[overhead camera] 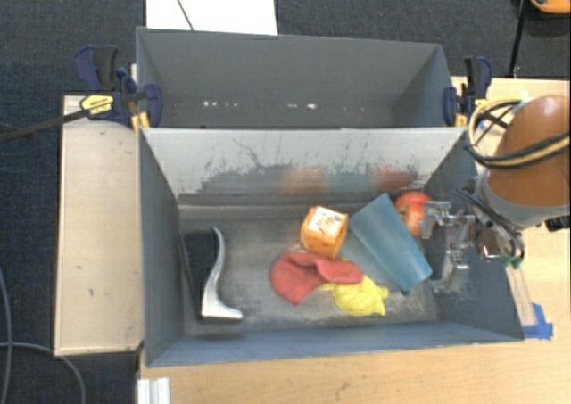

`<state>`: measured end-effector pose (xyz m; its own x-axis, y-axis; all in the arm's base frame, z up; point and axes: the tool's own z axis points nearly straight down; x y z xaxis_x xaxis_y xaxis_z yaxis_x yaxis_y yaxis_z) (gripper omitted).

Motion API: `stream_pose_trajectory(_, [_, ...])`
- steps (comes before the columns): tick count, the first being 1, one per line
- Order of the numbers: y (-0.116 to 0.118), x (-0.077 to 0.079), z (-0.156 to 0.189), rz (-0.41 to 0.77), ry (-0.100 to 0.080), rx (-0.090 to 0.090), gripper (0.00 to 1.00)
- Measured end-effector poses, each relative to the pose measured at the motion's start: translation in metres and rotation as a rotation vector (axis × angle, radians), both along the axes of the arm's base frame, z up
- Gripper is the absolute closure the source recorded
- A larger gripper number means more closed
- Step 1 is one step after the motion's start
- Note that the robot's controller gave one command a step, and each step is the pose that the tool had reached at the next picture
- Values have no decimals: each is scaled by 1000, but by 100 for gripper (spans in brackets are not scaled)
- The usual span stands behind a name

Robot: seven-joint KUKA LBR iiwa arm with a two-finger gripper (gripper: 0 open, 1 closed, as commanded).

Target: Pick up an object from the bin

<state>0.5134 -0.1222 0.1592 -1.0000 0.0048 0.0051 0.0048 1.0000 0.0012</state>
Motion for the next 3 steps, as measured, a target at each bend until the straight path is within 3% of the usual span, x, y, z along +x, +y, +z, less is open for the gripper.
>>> stream_pose_trajectory(1, [0,2,4,5,-8,-2,0])
stream_pose_trajectory(2, [72,1,-57,-96,-13,-2,0])
stream_pose_trajectory(3, [72,4,-54,-101,-24,-2,0])
